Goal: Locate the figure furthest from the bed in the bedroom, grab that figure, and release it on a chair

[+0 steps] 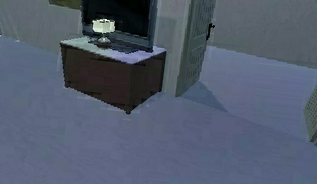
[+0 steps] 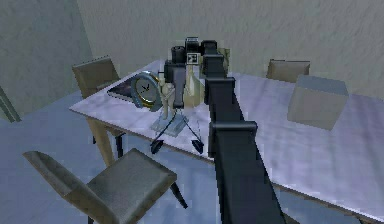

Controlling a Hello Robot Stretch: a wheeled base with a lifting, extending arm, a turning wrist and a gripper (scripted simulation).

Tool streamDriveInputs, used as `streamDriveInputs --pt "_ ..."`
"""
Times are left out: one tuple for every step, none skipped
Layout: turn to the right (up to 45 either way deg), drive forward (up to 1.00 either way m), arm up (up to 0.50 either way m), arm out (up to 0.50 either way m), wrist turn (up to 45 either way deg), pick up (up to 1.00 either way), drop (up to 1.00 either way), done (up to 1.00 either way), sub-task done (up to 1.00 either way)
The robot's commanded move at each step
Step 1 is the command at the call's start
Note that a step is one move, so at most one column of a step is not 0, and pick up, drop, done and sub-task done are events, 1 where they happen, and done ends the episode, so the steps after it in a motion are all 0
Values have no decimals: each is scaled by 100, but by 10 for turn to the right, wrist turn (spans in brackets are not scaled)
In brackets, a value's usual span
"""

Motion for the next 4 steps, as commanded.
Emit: streamDriveInputs --pt "0 0 0 0 450 0 0 0 0" --pt "0 0 0 0 450 0 0 0 0" --pt "0 0 0 0 450 0 0 0 0" --pt "0 0 0 0 300 0 0 0 0"
